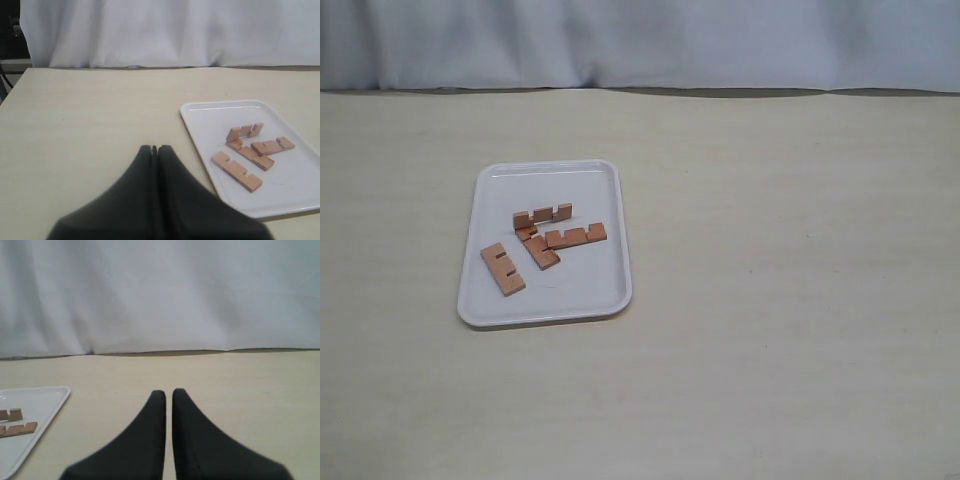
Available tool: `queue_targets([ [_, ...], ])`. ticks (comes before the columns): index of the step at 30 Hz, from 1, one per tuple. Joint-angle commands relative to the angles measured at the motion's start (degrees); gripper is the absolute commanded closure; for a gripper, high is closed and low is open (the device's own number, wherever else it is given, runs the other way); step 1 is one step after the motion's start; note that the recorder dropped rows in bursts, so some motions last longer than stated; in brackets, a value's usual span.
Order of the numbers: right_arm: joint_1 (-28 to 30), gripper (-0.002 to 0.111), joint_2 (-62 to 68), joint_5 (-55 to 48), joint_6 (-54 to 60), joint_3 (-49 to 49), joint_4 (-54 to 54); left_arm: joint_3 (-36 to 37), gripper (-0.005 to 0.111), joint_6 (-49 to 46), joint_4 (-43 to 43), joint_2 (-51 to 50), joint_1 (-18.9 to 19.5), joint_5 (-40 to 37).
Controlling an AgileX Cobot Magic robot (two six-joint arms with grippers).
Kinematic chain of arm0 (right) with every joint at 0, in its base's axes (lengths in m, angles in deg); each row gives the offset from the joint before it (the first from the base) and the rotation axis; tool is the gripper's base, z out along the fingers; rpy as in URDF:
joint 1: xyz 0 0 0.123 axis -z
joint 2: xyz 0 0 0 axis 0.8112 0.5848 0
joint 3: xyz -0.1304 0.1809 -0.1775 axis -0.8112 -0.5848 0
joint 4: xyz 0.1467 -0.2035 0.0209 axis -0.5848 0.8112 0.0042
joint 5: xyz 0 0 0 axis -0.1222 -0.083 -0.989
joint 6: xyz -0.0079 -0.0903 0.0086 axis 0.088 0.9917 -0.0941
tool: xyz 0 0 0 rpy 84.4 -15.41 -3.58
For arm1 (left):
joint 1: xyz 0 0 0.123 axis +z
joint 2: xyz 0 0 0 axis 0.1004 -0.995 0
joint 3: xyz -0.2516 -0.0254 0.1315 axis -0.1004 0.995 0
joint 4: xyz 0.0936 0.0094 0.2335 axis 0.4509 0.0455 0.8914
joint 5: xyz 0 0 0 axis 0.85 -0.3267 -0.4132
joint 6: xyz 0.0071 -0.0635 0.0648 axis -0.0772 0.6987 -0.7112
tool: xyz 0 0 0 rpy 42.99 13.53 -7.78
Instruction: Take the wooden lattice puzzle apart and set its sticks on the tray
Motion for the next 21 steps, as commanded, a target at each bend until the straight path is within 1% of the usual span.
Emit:
queue_targets([
  [1,0.0,0.104,-0.2,-2.8,0.1,-0.1,-1.4,0.2,0.107,0.1,-0.1,0.1,0.0,0.5],
  [9,0.0,0.104,-0.2,-6.9,0.6,-0.1,-1.7,0.2,0.107,0.1,-0.1,0.1,0.0,0.5],
  [21,0.0,0.104,-0.2,-7.2,0.6,-0.1,-1.7,0.2,0.107,0.1,-0.1,0.1,0.0,0.5],
])
